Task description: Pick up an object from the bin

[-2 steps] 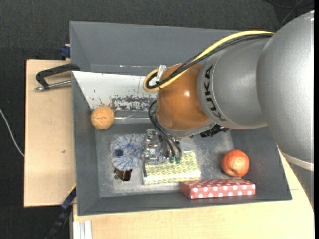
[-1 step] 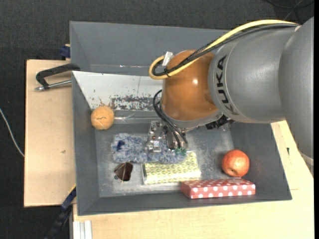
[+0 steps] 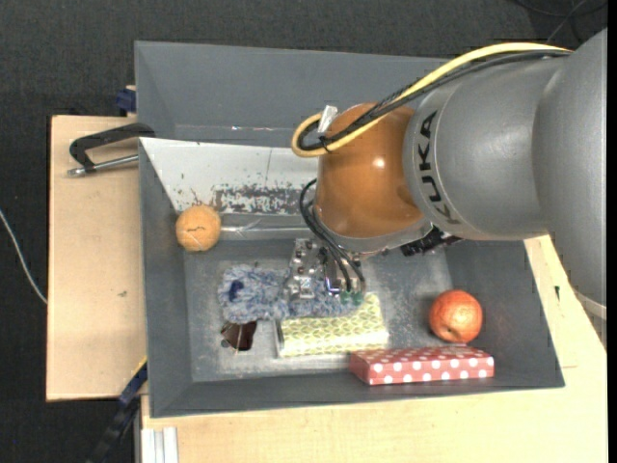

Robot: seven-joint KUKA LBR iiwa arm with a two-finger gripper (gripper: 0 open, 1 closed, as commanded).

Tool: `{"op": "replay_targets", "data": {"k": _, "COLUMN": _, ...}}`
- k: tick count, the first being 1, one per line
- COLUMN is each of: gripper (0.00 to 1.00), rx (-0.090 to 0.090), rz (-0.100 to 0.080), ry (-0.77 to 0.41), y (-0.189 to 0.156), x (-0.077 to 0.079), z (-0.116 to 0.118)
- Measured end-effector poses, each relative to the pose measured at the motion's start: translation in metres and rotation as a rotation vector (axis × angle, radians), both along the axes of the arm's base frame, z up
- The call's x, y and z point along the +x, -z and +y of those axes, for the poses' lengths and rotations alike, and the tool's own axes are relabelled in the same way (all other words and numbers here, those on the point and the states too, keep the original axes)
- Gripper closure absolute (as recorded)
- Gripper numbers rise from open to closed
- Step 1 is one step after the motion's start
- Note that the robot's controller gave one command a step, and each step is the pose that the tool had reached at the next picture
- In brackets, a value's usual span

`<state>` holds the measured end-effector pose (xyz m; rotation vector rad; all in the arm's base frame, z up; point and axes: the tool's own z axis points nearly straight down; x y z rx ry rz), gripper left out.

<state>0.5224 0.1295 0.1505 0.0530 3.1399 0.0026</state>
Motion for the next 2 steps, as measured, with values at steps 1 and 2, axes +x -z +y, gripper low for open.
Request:
{"op": "replay_targets", "data": {"k": 1, "gripper": 1.0, "rx": -0.002, "rz": 0.007, "ry": 0.005, "y": -0.037, "x": -0.003, "z": 0.002}}
{"op": "replay_targets", "data": {"k": 2, "gripper": 1.0, "rx": -0.001, "rz": -0.001, "ry": -0.107, "y": -0.096, "x": 0.006, "z": 0.005}}
